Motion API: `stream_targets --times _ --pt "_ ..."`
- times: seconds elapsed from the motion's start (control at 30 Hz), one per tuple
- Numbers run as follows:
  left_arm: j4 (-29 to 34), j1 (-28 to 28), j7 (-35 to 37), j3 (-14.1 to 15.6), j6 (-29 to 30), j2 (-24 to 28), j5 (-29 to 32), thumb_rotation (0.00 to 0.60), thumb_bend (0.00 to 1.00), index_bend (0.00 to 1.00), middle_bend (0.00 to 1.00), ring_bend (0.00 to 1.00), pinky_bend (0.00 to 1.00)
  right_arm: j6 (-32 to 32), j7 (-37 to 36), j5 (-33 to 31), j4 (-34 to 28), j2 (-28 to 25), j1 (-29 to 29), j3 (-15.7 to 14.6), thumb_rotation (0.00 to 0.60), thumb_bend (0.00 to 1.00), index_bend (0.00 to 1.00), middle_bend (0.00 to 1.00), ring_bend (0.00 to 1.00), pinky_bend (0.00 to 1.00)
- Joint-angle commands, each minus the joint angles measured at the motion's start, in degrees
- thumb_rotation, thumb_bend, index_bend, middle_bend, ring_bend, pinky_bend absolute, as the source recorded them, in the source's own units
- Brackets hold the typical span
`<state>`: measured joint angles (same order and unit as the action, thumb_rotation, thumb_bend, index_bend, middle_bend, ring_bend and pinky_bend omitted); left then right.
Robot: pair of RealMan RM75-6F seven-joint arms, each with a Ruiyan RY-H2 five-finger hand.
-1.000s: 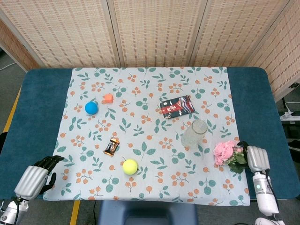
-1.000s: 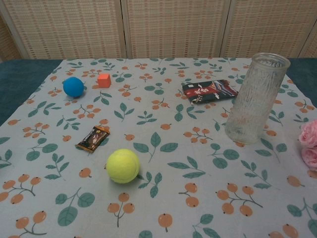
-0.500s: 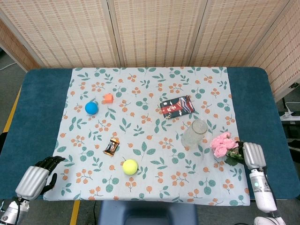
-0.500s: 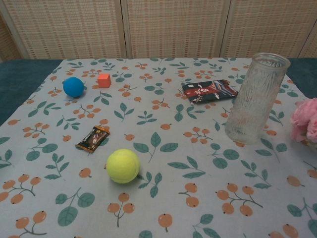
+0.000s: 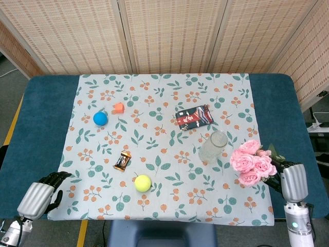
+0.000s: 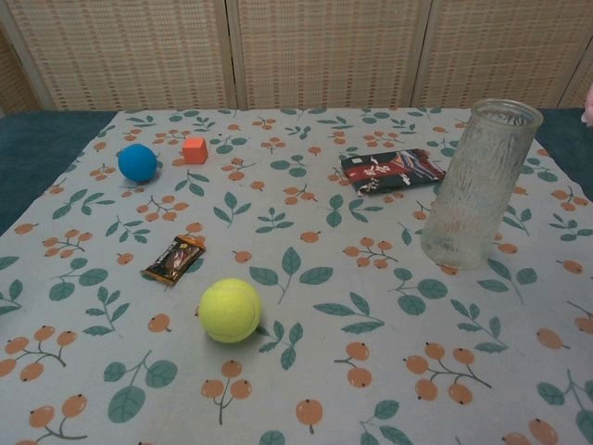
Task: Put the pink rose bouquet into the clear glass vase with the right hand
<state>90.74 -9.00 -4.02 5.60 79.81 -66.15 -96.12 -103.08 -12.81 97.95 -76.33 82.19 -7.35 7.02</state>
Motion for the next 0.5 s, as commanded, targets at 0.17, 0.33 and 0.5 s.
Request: stream_targets --times 0.17,0.33,0.5 --pt "0.0 0.1 0.2 -0.2 0.0 0.1 0.5 0.600 0.64 0.19 0.21 0.21 0.43 -0.6 -2.0 4.9 -7.3 -2.0 -3.7 1.4 0.600 0.65 0.92 1.00 1.00 1.00" --pt "-0.1 0.1 0.3 -0.4 0.0 0.2 0.8 0.600 0.64 0.19 0.21 0.21 0.43 1.6 -2.1 6.2 -13.2 -3.3 -6.0 1.9 0.600 0.65 0.92 1.00 1.00 1.00" --pt "0.0 0.2 0.0 -0.3 0.1 0.1 0.7 0.600 0.64 0.19 0.21 0.21 0.43 8.0 -3.0 5.0 -22.9 -7.9 -9.1 2.3 0.600 0.66 0.92 1.00 1.00 1.00"
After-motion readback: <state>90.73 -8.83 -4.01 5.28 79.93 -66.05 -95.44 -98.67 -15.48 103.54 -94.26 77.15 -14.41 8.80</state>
